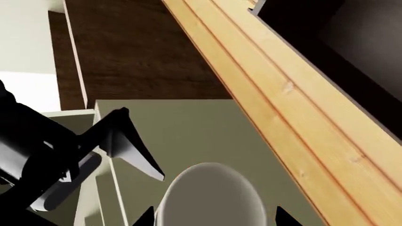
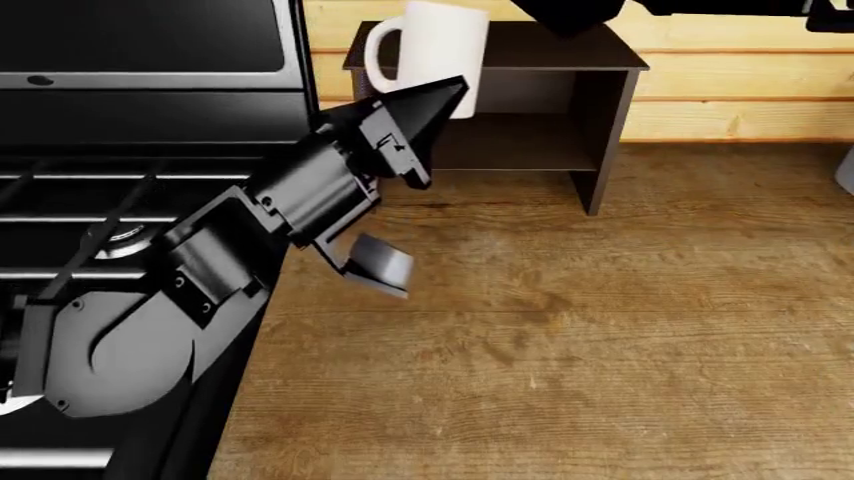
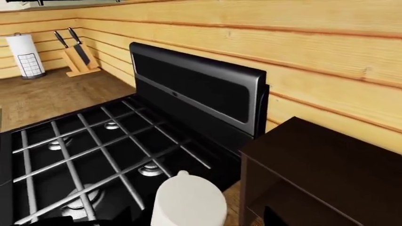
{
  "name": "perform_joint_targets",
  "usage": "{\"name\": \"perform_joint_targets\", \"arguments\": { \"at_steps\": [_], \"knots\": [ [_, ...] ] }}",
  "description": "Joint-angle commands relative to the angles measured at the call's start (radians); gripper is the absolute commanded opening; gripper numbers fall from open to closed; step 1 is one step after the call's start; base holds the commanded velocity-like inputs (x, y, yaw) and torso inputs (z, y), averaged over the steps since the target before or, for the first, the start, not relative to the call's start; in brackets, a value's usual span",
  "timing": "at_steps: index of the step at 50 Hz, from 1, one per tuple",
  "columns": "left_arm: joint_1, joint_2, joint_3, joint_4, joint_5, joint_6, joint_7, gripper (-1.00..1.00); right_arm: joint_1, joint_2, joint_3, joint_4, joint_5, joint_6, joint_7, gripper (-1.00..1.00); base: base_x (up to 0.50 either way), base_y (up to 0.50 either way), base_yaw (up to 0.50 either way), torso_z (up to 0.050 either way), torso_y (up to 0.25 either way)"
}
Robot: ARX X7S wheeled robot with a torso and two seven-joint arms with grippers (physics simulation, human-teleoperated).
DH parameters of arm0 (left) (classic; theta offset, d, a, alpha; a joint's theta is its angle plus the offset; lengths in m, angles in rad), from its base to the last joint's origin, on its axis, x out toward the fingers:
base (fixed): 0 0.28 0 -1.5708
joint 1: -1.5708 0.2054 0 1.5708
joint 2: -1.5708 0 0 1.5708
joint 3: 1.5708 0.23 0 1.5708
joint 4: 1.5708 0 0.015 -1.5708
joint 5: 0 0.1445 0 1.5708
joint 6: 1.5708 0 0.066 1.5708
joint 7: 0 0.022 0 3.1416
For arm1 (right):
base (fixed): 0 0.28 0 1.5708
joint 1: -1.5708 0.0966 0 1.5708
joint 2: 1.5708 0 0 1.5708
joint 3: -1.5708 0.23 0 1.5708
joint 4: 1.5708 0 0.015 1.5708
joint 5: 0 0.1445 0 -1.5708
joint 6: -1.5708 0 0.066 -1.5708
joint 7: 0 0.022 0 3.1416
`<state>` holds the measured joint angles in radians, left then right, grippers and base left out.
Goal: A wet mug is on the counter and needs to be dried. Pick it up and place it upside down in the open cabinet.
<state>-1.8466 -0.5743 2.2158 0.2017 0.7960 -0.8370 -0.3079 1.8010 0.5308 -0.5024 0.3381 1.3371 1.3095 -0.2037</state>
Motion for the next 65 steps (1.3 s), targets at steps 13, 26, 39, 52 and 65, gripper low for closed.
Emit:
{"name": "perform_joint_targets", "arguments": {
  "at_steps": [13, 26, 39, 52, 65],
  "knots": [
    [-0.002, -0.003, -0.036, 0.04, 0.007, -0.01, -0.009, -1.0, -0.055, -0.029, -0.034, 0.01, -0.016, -0.047, -0.045, 1.0, 0.0, 0.0, 0.0, 0.0, 0.0],
    [0.006, 0.006, -0.04, 0.046, 0.022, -0.005, -0.015, -1.0, -0.079, -0.049, -0.053, 0.011, -0.028, -0.075, -0.068, 1.0, 0.0, 0.0, 0.0, 0.0, 0.0],
    [0.003, 0.006, -0.057, 0.053, 0.022, -0.003, -0.011, -1.0, -0.11, -0.067, -0.061, 0.013, -0.028, -0.1, -0.082, 1.0, 0.0, 0.0, 0.0, 0.001, 0.001],
    [0.008, 0.0, -0.073, 0.057, 0.024, -0.005, -0.014, -1.0, -0.134, -0.063, -0.063, -0.013, -0.008, -0.097, -0.091, -1.0, 0.0, 0.0, 0.0, 0.0, 0.0],
    [0.039, 0.002, -0.089, 0.042, 0.021, -0.014, -0.032, 1.0, -0.087, -0.057, -0.036, -0.011, 0.004, -0.098, -0.044, -1.0, 0.0, 0.0, 0.0, 0.0, 0.001]
  ]
}}
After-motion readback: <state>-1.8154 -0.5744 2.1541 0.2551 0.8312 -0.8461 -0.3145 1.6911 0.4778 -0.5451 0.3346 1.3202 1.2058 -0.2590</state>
